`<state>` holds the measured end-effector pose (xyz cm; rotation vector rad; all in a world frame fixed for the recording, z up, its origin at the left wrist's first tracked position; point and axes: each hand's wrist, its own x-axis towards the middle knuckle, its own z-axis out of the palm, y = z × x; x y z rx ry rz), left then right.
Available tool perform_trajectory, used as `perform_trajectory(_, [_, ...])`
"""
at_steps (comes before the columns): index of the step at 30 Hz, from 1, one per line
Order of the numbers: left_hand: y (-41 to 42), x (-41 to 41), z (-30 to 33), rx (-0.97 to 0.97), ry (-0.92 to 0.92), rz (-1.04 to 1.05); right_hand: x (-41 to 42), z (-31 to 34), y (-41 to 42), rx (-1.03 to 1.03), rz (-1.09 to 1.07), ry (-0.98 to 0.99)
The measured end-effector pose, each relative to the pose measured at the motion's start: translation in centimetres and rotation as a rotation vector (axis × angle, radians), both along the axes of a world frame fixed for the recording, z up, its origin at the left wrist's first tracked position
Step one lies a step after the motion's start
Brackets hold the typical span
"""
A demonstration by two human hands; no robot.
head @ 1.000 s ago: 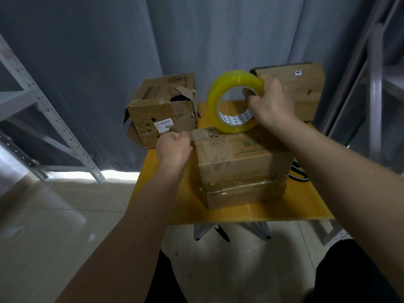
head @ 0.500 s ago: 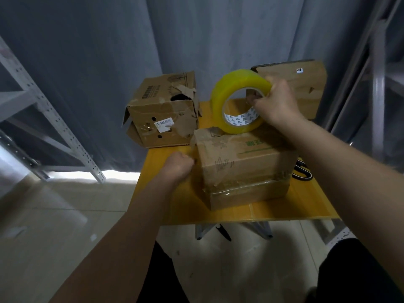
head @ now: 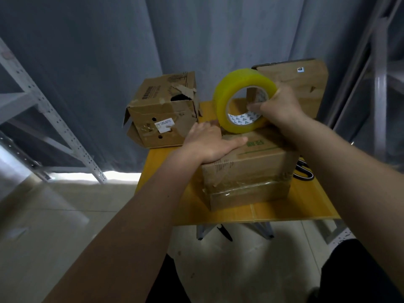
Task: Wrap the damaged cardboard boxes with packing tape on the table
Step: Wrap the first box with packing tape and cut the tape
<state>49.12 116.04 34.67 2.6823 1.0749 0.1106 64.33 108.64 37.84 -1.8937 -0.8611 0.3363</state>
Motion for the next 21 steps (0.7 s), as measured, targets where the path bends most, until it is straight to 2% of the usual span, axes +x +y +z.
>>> perform_trajectory(3, [-0.1, 0.0, 0.0, -0.086, 0.044, 0.004, -0.1, -0.3, 0.0, 0.059, -0.023, 0.224])
perform_trajectory(5, [-0.1, 0.0, 0.0, -0.101, 0.079, 0.005, -0.7, -0.9, 0.4, 0.122, -0.023, 0.275])
perform_trajectory(9, [-0.2, 0.1, 0.4, -0.072, 0.18, 0.021, -1.6, -1.4, 1.2, 0.186, 0.008, 0.208])
perform_trajectory(15, [-0.1, 0.1, 0.5, -0.071, 0.185, 0.023, -1.1, -1.2, 0.9, 0.206, 0.026, 0.197])
perform_trajectory(21, [-0.1, 0.1, 0.2, -0.016, 0.203, 0.022, -0.3, -0.4, 0.0, 0.165, 0.061, 0.102])
